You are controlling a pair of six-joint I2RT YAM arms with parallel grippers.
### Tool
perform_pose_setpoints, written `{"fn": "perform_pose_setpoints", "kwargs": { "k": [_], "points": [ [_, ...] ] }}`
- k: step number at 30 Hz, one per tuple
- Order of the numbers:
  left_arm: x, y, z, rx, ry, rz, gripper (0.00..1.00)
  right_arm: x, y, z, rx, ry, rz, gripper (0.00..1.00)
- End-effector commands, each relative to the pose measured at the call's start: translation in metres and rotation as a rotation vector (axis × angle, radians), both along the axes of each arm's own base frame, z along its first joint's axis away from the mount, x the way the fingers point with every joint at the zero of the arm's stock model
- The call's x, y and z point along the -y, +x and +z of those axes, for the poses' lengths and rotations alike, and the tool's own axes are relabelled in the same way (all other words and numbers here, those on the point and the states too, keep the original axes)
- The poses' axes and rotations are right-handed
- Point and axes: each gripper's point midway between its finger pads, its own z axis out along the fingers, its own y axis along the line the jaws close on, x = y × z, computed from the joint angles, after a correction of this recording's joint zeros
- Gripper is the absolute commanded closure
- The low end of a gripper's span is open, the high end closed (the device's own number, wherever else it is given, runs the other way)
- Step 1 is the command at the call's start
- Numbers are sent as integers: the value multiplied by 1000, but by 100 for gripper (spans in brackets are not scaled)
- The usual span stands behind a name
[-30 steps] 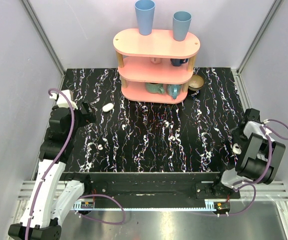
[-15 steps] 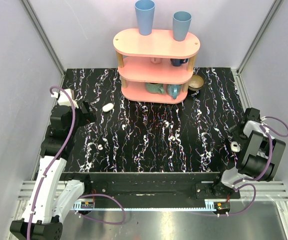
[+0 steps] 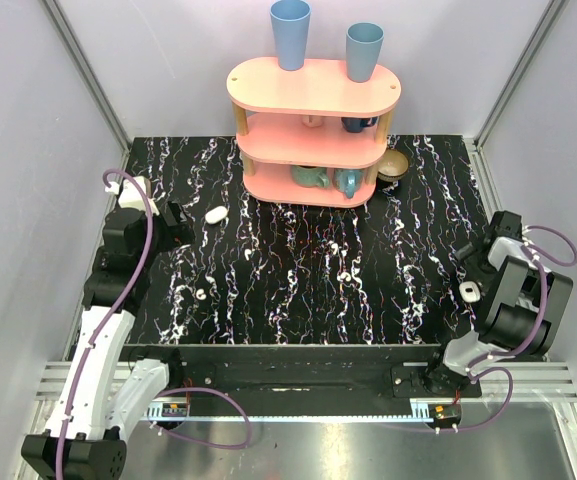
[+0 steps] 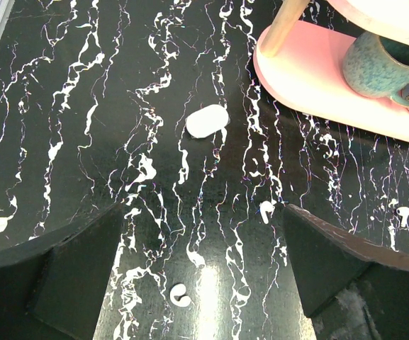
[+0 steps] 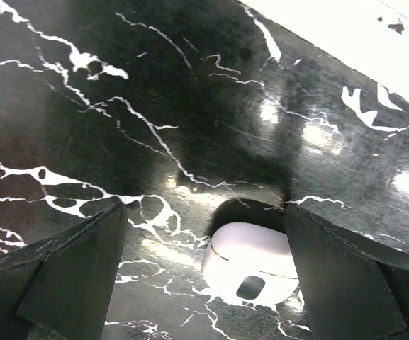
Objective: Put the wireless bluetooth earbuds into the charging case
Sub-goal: Move the charging case to the center of the board.
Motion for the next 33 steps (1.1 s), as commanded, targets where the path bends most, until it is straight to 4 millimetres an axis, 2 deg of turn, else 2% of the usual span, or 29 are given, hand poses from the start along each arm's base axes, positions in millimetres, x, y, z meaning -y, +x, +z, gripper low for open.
{"fn": "perform_pose_setpoints", "kwargs": {
  "k": [1, 5, 9, 16, 25, 30, 33],
  "points": [
    [2, 1, 13, 43, -14, -10, 1, -32, 4, -15, 36, 140, 20, 0],
    [0, 0, 16, 54, -14, -6, 1, -36, 4, -7, 49, 150, 30, 0],
    [1, -1, 17, 55, -16, -12, 1, -51, -1, -10, 50, 225, 19, 0],
    [2, -3, 18, 63, -19, -13, 1, -71, -7, -7, 81, 259, 23, 0],
    [-2, -10, 24, 91, -16, 2, 1, -83, -22, 3, 67, 263, 71, 0],
    [5, -7, 21, 70, -24, -30, 1, -110, -17, 19, 98, 316, 122, 0],
    [7, -7, 20, 62, -29, -40, 1, -103, -25, 16, 62, 258, 107, 0]
  ]
}}
